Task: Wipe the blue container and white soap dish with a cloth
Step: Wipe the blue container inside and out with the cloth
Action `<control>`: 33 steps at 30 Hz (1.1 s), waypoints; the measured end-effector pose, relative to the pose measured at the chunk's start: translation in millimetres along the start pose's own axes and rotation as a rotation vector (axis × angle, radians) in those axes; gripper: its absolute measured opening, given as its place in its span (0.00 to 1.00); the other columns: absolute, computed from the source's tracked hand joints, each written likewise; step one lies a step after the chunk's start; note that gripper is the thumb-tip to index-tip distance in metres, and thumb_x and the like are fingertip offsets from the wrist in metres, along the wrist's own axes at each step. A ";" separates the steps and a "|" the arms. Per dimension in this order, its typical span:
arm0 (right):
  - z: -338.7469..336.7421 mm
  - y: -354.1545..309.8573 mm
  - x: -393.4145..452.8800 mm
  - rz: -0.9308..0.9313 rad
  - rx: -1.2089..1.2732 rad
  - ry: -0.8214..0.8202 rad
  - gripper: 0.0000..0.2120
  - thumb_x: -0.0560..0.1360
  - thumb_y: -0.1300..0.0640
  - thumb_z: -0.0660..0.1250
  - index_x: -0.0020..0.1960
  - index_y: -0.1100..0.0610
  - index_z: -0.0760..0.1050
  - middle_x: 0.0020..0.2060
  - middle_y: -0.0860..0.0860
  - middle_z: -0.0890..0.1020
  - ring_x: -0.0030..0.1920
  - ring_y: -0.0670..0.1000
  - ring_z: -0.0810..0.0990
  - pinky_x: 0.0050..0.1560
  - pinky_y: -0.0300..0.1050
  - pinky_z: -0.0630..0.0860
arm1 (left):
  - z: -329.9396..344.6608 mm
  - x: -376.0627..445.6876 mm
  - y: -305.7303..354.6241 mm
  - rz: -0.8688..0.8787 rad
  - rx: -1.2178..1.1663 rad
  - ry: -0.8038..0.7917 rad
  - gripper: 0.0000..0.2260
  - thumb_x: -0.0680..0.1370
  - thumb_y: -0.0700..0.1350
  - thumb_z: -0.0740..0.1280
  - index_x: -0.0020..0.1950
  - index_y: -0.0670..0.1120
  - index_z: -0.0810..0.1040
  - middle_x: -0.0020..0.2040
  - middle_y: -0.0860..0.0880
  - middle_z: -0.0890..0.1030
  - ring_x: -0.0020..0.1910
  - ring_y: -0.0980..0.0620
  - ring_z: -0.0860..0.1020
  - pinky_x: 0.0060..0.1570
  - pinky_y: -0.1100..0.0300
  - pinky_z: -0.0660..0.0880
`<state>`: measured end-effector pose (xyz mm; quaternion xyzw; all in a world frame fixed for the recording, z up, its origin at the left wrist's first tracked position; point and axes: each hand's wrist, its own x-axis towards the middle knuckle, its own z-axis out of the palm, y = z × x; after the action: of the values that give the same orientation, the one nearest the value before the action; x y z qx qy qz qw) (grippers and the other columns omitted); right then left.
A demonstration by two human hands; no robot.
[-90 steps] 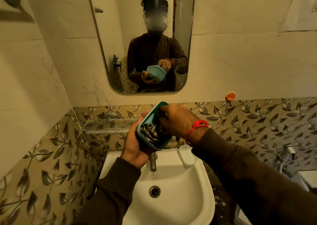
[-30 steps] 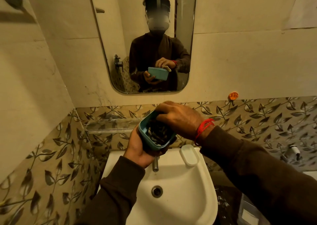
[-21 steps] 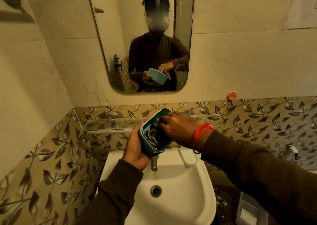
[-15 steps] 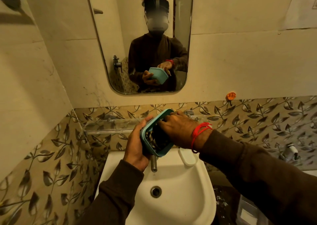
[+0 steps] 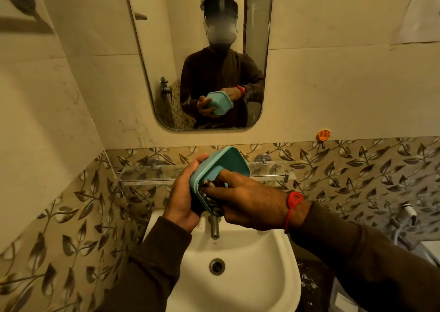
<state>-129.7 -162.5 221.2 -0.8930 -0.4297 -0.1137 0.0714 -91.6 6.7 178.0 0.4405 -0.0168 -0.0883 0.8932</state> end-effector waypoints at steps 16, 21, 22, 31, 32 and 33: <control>14.5 38.7 -23.3 0.010 -0.332 0.025 0.22 0.75 0.43 0.56 0.65 0.49 0.71 0.54 0.51 0.81 0.54 0.56 0.77 0.53 0.52 0.76 | -13.7 8.4 4.7 -0.404 0.194 0.007 0.30 0.80 0.65 0.56 0.68 0.45 0.80 0.51 0.39 0.87 0.41 0.41 0.86 0.32 0.53 0.82; 7.5 30.5 -15.5 0.246 0.247 0.146 0.13 0.77 0.48 0.62 0.58 0.53 0.76 0.45 0.48 0.81 0.40 0.48 0.78 0.40 0.45 0.77 | -10.3 11.6 -11.8 -0.119 0.323 0.058 0.43 0.69 0.81 0.47 0.67 0.56 0.79 0.63 0.40 0.84 0.55 0.36 0.85 0.54 0.33 0.81; 4.6 28.4 -10.8 0.305 0.461 0.165 0.11 0.77 0.51 0.64 0.56 0.54 0.76 0.44 0.49 0.80 0.37 0.47 0.80 0.35 0.43 0.79 | -7.0 10.8 -19.9 -0.039 0.317 0.048 0.40 0.72 0.79 0.46 0.68 0.57 0.79 0.65 0.42 0.83 0.59 0.39 0.84 0.57 0.34 0.80; 3.4 6.0 14.3 0.131 0.568 0.047 0.14 0.73 0.49 0.72 0.53 0.55 0.76 0.45 0.47 0.80 0.42 0.43 0.77 0.41 0.34 0.76 | 9.8 19.7 -14.5 -0.007 0.043 0.022 0.33 0.80 0.70 0.54 0.58 0.47 0.87 0.53 0.40 0.88 0.51 0.43 0.87 0.43 0.51 0.85; 7.7 7.2 12.8 0.092 0.446 0.034 0.17 0.72 0.47 0.72 0.55 0.56 0.76 0.47 0.48 0.79 0.45 0.44 0.75 0.44 0.36 0.76 | 6.1 20.9 -12.0 -0.058 0.076 0.027 0.34 0.79 0.71 0.55 0.61 0.44 0.85 0.53 0.39 0.88 0.50 0.42 0.87 0.42 0.50 0.85; 11.9 7.8 10.9 0.054 0.297 0.019 0.20 0.72 0.44 0.71 0.58 0.54 0.75 0.50 0.49 0.79 0.49 0.46 0.73 0.49 0.40 0.75 | 1.1 21.5 -11.8 -0.113 0.109 0.030 0.35 0.79 0.71 0.56 0.61 0.44 0.85 0.53 0.38 0.88 0.49 0.41 0.87 0.41 0.49 0.85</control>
<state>-115.3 -156.5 212.4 -0.8827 -0.4168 -0.0553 0.2099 -72.2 -4.9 168.3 0.4902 0.0167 -0.1310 0.8616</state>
